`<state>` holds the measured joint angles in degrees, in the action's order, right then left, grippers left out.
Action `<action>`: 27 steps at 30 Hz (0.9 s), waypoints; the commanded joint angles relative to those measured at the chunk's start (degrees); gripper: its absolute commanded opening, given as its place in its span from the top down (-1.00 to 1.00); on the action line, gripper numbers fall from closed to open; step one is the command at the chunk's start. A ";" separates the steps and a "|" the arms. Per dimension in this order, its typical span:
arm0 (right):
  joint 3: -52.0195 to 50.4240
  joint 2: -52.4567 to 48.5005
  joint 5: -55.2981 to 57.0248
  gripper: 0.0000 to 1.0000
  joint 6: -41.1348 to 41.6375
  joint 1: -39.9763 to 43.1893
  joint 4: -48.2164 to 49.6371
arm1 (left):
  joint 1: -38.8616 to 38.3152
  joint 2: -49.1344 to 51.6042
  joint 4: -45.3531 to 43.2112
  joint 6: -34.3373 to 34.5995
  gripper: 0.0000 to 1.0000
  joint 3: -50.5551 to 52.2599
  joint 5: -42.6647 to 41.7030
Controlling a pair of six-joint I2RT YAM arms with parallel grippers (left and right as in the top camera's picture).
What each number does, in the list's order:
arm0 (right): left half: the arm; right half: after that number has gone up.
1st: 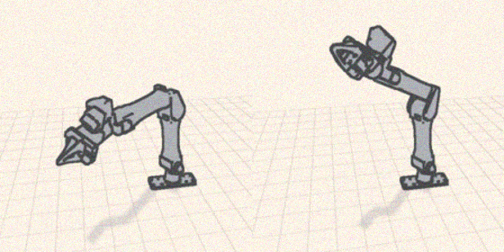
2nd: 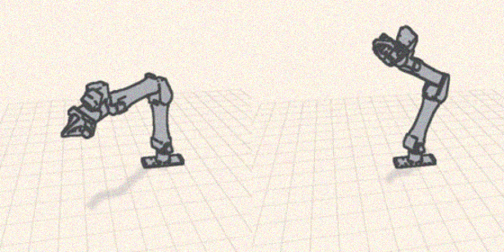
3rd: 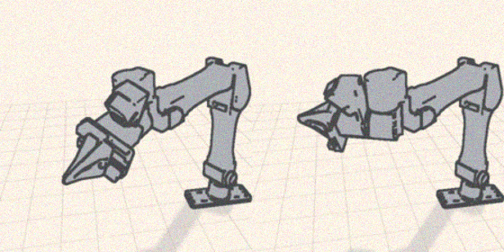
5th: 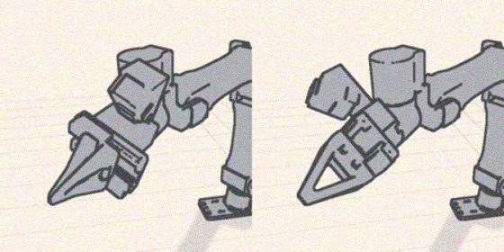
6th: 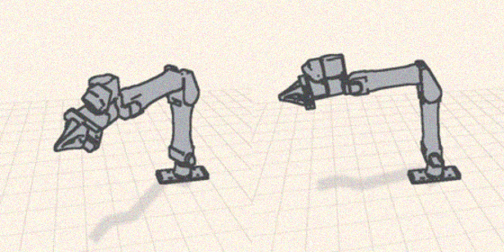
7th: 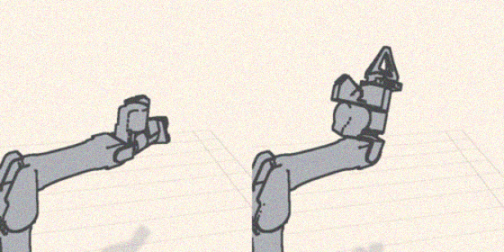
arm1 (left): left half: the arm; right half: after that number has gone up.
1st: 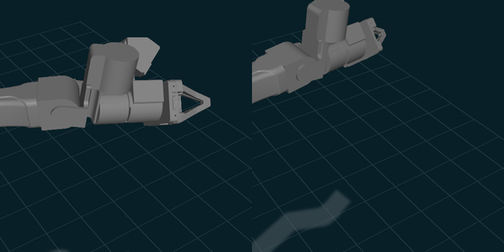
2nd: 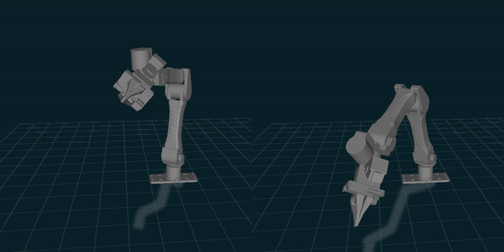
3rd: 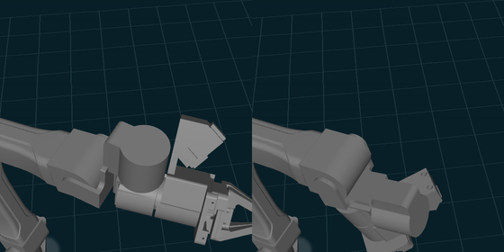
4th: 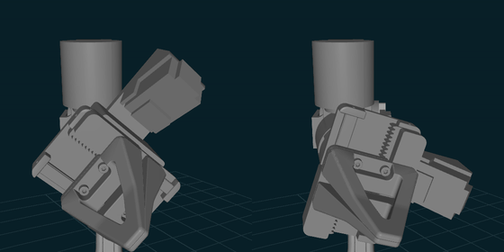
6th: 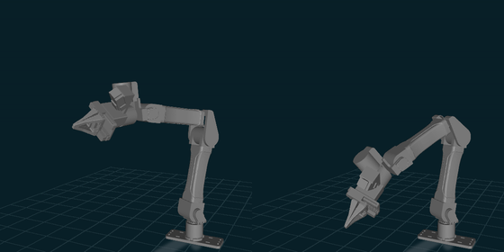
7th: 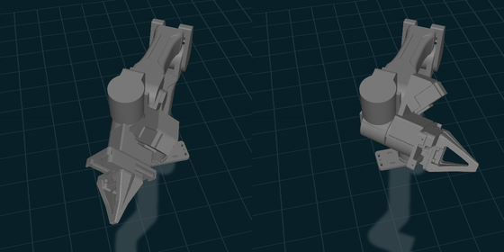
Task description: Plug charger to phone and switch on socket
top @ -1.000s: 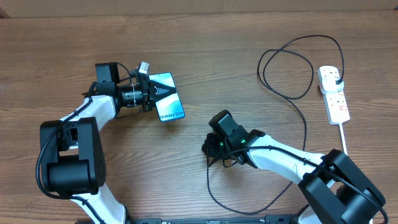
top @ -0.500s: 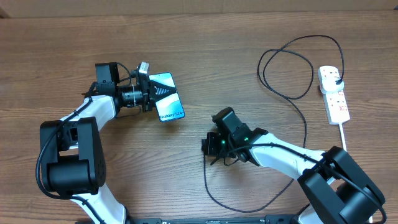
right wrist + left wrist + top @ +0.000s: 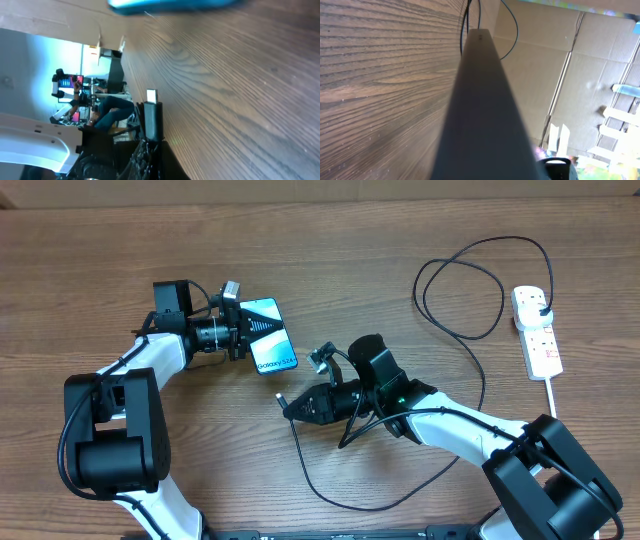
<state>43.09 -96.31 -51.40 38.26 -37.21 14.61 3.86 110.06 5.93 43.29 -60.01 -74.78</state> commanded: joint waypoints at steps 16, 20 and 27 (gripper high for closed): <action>0.02 1.16 7.41 0.92 2.03 0.00 5.62 | -0.13 -1.75 -0.24 1.07 0.92 -0.24 -1.70; 0.02 1.16 7.54 0.92 2.27 0.00 8.20 | -0.13 -1.75 -0.26 1.05 0.91 -0.24 -1.66; 0.02 1.16 6.86 0.93 2.45 0.00 8.79 | -0.13 -1.75 -0.44 0.85 0.92 -0.24 -1.49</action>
<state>43.05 -96.29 -44.93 40.49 -37.21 23.07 3.86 110.06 5.91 43.59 -60.01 -74.76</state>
